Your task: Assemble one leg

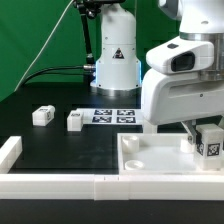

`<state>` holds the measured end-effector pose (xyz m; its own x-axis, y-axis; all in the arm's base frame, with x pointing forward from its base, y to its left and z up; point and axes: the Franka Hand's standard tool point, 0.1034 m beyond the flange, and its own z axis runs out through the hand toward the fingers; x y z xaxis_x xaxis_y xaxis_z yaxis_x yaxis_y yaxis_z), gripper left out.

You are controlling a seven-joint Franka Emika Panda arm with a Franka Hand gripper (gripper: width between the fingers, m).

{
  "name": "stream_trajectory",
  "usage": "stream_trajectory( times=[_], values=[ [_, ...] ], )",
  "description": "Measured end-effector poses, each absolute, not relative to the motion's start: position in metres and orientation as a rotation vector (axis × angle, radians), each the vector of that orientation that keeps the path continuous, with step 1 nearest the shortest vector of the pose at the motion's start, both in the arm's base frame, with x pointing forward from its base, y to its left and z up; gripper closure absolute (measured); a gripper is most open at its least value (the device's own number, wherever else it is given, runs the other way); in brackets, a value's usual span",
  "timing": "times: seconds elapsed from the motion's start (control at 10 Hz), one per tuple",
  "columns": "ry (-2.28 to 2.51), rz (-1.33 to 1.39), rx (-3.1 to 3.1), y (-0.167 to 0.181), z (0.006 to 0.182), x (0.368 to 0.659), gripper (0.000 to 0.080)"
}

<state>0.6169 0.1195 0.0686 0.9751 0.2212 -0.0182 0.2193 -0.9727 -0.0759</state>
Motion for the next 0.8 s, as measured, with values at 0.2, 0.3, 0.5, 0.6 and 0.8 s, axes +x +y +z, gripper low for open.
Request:
stream_trajectory(
  times=[0.2,0.3,0.5,0.6,0.8],
  values=[
    [-0.114,0.039,-3.06,0.12,0.069,0.617,0.0508],
    [0.09,0.038,-3.062,0.12,0.068,0.618,0.0508],
    [0.388,0.048,-3.037,0.12,0.068,0.618,0.0507],
    [0.522,0.053,-3.021,0.117,0.068,0.618,0.0507],
    [0.786,0.051,-2.988,0.109,0.068,0.619,0.0507]
  ],
)
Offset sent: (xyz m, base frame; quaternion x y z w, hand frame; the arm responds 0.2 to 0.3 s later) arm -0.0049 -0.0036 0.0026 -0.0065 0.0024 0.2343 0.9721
